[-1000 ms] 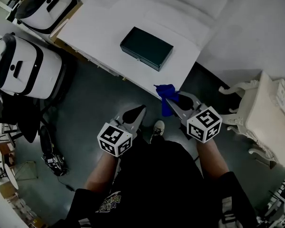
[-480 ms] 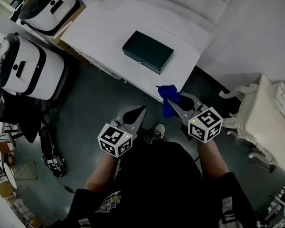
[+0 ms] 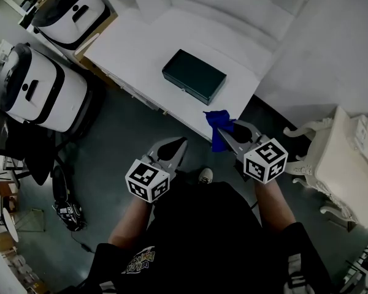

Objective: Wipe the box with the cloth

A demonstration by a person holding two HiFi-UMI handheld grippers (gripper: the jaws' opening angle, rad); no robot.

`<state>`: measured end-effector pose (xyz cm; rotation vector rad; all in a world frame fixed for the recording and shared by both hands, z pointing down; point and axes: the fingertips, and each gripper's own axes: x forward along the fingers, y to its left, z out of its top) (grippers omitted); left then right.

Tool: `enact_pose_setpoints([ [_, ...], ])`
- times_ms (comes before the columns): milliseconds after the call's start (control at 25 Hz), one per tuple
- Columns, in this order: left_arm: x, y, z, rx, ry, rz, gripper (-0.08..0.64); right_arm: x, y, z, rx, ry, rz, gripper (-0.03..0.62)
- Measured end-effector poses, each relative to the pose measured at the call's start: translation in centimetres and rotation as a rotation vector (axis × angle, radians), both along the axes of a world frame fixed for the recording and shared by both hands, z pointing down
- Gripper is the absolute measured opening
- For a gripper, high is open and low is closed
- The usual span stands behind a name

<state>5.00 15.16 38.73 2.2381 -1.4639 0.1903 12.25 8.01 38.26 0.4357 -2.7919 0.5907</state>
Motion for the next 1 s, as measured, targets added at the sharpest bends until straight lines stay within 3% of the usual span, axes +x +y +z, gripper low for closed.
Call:
enact_pose_setpoints([
  [640, -2.5, -2.7, -0.2, -0.006, -0.023, -0.046, 0.0, -1.0, -3.2, 0.1, -0.02, -0.024, 0.008, 0.098],
  [1000, -4.0, -5.4, 0.7, -0.002, -0.007, -0.015, 0.0, -1.4, -5.1, 0.6, -0.025, -0.012, 0.061, 0.098],
])
